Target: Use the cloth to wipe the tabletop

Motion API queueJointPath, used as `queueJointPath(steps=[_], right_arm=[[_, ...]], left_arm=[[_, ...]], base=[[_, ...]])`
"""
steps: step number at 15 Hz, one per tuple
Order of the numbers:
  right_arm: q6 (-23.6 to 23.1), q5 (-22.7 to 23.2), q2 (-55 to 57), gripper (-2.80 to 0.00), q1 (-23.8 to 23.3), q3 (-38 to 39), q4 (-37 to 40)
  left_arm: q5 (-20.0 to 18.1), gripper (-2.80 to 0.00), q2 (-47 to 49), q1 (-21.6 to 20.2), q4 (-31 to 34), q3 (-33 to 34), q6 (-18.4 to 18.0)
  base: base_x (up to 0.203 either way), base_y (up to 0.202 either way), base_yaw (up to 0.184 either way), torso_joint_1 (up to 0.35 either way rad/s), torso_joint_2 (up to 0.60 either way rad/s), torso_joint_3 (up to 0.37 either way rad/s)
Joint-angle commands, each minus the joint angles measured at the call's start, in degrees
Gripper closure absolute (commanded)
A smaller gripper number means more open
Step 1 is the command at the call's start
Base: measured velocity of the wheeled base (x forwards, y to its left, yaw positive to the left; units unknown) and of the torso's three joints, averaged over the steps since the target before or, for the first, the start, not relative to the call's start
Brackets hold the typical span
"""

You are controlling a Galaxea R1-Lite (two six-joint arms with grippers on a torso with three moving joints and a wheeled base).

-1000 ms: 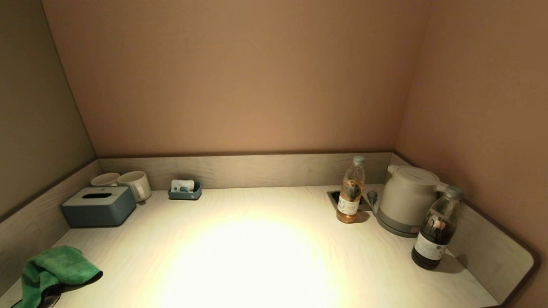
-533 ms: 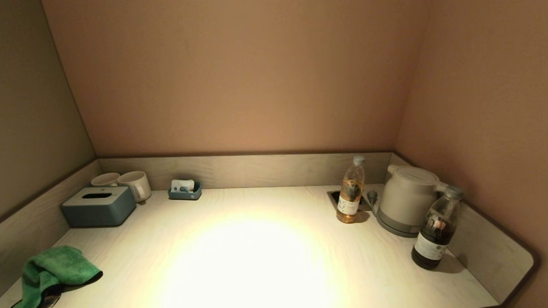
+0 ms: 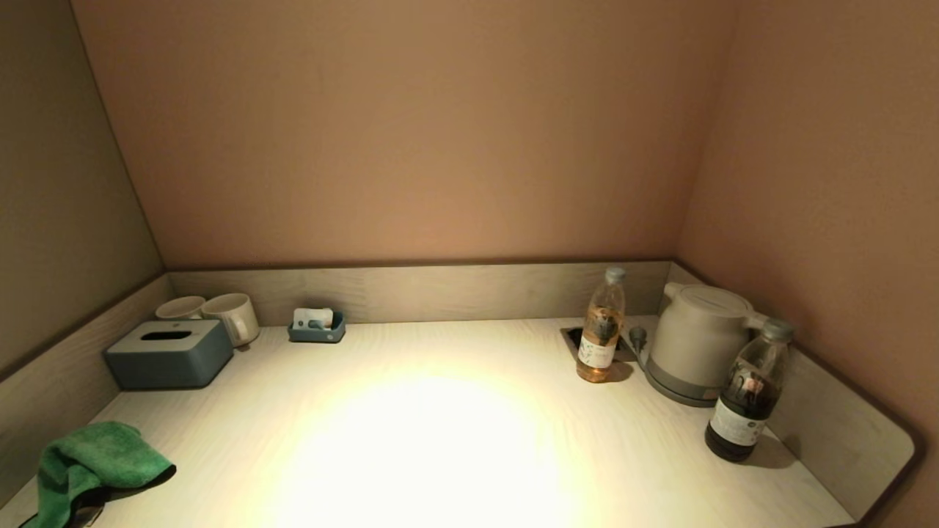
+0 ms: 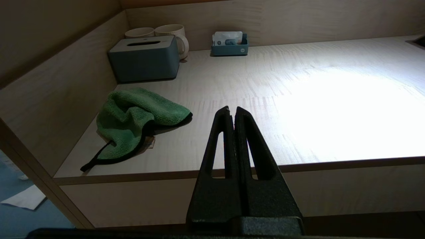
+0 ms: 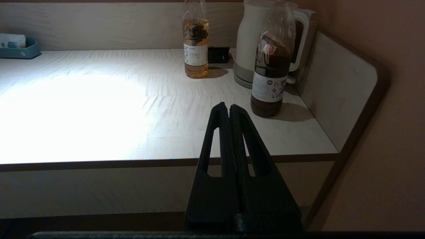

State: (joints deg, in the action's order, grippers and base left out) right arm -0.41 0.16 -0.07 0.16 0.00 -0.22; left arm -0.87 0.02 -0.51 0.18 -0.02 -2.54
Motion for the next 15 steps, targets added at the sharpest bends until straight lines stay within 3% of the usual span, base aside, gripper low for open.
queueJointPath(steps=[1,15], right_arm=[[-0.03,0.01,0.07,0.0,0.02,0.0,-0.04],[-0.03,0.01,0.07,0.0,0.02,0.0,-0.04]], left_arm=[[-0.01,0.0,-0.02,-0.02,-0.01,0.02,-0.01],[-0.01,0.0,-0.02,-0.02,-0.01,0.02,-0.01]], base=[[0.0,0.0,0.0,0.0,0.0,0.0],[0.0,0.0,0.0,0.0,0.0,0.0]])
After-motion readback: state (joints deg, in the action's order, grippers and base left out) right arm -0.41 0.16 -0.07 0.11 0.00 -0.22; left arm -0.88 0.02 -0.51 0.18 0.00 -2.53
